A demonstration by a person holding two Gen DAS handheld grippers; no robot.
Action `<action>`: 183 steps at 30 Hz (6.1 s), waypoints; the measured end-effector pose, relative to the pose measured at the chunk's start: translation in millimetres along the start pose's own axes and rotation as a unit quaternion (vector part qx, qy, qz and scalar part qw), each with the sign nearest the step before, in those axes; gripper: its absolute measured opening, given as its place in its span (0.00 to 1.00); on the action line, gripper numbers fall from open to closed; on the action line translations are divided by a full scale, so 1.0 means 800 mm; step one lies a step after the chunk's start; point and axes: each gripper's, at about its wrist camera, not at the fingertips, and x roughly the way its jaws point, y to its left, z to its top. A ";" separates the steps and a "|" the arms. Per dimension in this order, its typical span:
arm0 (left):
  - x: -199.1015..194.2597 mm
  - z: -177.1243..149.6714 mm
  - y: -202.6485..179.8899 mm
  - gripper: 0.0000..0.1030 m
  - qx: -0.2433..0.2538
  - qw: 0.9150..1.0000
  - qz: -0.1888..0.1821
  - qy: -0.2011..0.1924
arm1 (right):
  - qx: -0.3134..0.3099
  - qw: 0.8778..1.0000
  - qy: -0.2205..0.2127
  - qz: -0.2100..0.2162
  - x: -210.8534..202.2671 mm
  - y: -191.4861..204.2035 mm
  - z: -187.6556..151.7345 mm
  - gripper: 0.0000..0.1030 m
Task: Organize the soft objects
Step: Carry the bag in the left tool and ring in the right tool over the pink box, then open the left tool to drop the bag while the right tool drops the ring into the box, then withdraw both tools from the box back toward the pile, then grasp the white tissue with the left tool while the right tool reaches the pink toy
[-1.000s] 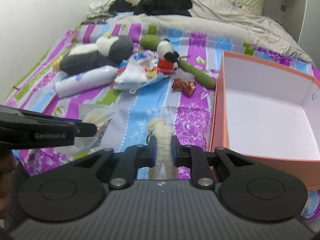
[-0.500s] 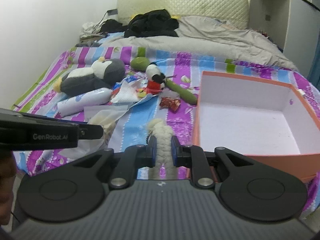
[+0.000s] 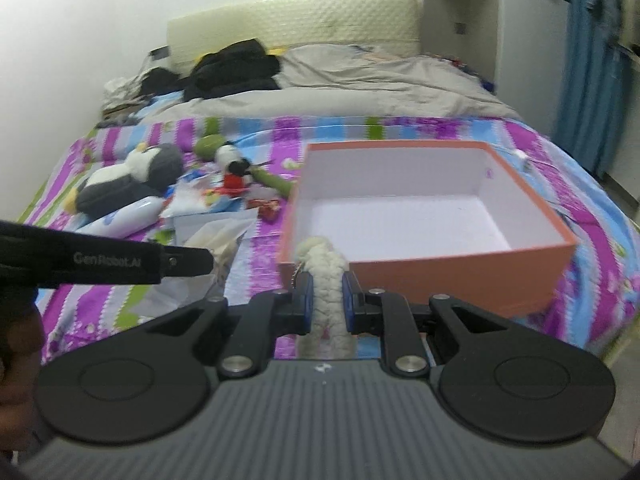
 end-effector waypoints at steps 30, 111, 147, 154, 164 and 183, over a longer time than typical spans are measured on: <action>0.245 0.136 -0.054 0.22 0.025 0.995 -0.003 0.095 | 0.076 0.993 0.090 -0.016 0.184 -0.164 0.078 0.20; -0.171 -0.088 0.078 0.61 -0.047 0.988 0.130 -0.067 | -0.003 0.990 0.025 0.141 -0.019 0.083 -0.034 0.34; 0.014 -0.038 0.231 0.61 -0.127 0.980 0.142 -0.049 | -0.006 0.990 0.017 0.143 0.161 0.116 0.030 0.34; 0.071 -0.014 0.269 0.61 -0.135 0.981 0.129 -0.055 | -0.001 0.989 0.022 0.144 0.225 0.128 0.044 0.34; 0.128 0.022 0.321 0.59 -0.164 0.976 0.114 -0.083 | -0.007 0.986 0.025 0.168 0.320 0.167 0.065 0.34; 0.195 0.046 0.364 0.20 -0.198 0.971 0.102 -0.089 | -0.017 0.988 0.033 0.151 0.440 0.207 0.100 0.34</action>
